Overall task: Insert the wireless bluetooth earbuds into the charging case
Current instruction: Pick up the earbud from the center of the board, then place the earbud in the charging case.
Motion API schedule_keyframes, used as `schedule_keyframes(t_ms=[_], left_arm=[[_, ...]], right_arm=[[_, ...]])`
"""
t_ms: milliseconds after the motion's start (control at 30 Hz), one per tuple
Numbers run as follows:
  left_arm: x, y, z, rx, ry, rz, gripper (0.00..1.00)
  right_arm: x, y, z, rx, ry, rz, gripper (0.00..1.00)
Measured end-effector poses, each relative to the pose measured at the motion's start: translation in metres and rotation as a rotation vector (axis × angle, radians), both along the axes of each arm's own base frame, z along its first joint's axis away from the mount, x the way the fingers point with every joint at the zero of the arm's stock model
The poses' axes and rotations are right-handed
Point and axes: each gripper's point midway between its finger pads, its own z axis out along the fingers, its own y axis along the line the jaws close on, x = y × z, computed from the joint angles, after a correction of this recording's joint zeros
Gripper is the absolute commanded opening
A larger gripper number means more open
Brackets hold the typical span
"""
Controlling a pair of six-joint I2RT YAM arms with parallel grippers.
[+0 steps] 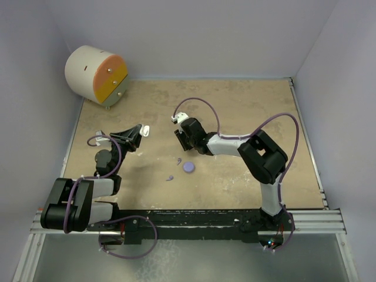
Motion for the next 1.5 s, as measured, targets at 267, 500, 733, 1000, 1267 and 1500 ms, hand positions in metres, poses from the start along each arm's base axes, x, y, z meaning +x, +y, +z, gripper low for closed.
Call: schedule_keyframes(t_ms=[267,500,733,1000,1267,1500], left_arm=[[0.000,0.000,-0.002,0.000,0.007,0.000,0.00],[0.001,0.000,-0.003,0.001,0.011,0.000,0.00],[0.001,0.000,-0.004,0.001,0.012,-0.001,0.00],[0.000,-0.001,-0.006,0.006,0.024,-0.003,0.00],[-0.002,0.000,0.002,0.004,0.009,-0.003,0.00],[0.005,-0.013,0.013,0.000,0.003,-0.031,0.00]], right_arm=[[-0.002,0.001,0.000,-0.001,0.003,0.004,0.20],[-0.004,0.003,-0.001,0.010,0.014,0.011,0.04],[-0.009,0.010,0.002,0.050,0.043,0.046,0.00],[-0.006,0.033,0.076,0.291,-0.036,0.097,0.00],[-0.012,0.046,0.225,0.711,-0.326,0.225,0.00],[-0.035,0.050,0.252,0.883,-0.397,0.354,0.00]])
